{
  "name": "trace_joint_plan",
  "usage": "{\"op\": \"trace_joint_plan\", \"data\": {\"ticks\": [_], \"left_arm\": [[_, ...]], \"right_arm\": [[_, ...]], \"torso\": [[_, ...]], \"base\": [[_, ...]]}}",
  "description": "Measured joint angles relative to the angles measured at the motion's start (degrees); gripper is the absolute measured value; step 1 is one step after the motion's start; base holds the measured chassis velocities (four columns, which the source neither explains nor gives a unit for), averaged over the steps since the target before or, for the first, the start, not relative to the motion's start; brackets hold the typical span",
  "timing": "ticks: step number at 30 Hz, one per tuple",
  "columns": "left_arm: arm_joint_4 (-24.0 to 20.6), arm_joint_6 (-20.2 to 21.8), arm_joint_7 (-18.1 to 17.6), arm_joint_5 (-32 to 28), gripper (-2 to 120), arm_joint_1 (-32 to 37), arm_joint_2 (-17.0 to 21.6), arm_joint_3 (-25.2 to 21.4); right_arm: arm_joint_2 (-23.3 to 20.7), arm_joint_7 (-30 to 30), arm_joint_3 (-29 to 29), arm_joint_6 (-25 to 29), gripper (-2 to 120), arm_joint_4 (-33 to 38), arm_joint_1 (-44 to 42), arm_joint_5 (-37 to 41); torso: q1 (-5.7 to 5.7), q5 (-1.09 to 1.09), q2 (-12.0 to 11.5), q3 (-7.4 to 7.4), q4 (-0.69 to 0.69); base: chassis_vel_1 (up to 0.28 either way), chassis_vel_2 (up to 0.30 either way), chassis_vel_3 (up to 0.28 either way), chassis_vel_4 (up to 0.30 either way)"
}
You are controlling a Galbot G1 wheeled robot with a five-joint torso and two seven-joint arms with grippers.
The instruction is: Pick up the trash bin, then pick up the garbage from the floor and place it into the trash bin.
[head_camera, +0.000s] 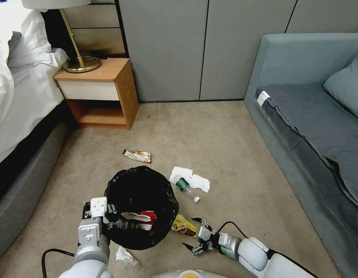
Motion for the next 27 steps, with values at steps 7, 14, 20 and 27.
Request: {"op": "trace_joint_plan", "data": {"ticks": [7, 14, 20, 27], "left_arm": [[0.1, -0.1, 0.0, 0.0, 2, 0.3, 0.1, 0.0], [0.1, -0.2, 0.0, 0.1, 2, 0.5, 0.1, 0.0], [0.1, -0.3, 0.0, 0.1, 2, 0.5, 0.2, 0.0], [0.3, -0.3, 0.0, 0.3, 2, 0.4, 0.1, 0.4]], "right_arm": [[6.2, -0.2, 2.0, 1.7, 100, -7.2, 1.7, -1.2], [9.6, -0.2, 3.4, 4.6, 91, -13.1, 2.6, -2.7], [9.4, 0.0, 3.6, 5.2, 70, -13.0, 2.3, -2.4], [9.3, 0.7, 3.7, 5.2, 45, -11.9, 2.3, -1.6]], "torso": [[0.0, 0.0, 0.0, 0.0, 0.0], [0.0, 0.01, 0.0, 0.0, 0.0], [0.0, 0.0, 0.0, 0.0, 0.0], [0.0, 0.0, 0.0, 0.0, 0.0]], "base": [[0.0, 0.0, 0.0, 0.0], [0.0, 0.0, 0.0, 0.0], [0.0, 0.0, 0.0, 0.0], [0.0, 0.0, 0.0, 0.0]]}}
